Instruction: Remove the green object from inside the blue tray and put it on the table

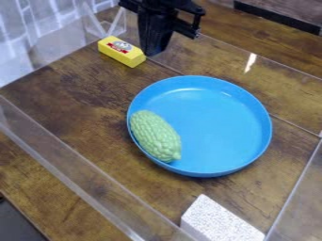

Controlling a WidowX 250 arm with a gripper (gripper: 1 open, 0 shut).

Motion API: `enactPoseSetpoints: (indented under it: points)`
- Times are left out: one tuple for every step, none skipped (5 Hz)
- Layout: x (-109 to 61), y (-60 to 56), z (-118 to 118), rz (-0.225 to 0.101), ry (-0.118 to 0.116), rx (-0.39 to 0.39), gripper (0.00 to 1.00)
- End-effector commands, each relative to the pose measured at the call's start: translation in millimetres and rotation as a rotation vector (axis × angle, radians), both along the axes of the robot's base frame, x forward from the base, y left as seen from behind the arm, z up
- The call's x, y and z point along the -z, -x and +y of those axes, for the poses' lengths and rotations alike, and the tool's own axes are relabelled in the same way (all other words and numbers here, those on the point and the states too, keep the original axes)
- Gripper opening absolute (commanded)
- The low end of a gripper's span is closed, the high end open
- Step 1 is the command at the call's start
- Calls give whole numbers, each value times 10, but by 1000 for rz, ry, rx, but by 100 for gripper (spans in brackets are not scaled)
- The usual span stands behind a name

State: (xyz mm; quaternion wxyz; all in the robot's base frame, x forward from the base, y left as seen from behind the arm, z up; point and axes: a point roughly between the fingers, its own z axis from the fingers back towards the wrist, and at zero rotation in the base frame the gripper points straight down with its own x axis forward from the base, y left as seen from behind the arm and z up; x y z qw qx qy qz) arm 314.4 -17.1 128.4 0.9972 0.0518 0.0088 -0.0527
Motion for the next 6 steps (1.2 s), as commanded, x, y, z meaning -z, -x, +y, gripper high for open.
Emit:
enactPoseSetpoints:
  points:
    - [-192,-40,-21,-75,-3,19,0]
    - [-161,-77,-8,-76,-10,28,0]
    - [-136,-113,5,-77,-18,39,0]
    - [-114,-148,14,-78,-25,50,0]
    - [-92,-178,7,-80,-31,57,0]
    - [-68,-214,9,-82,-37,62,0]
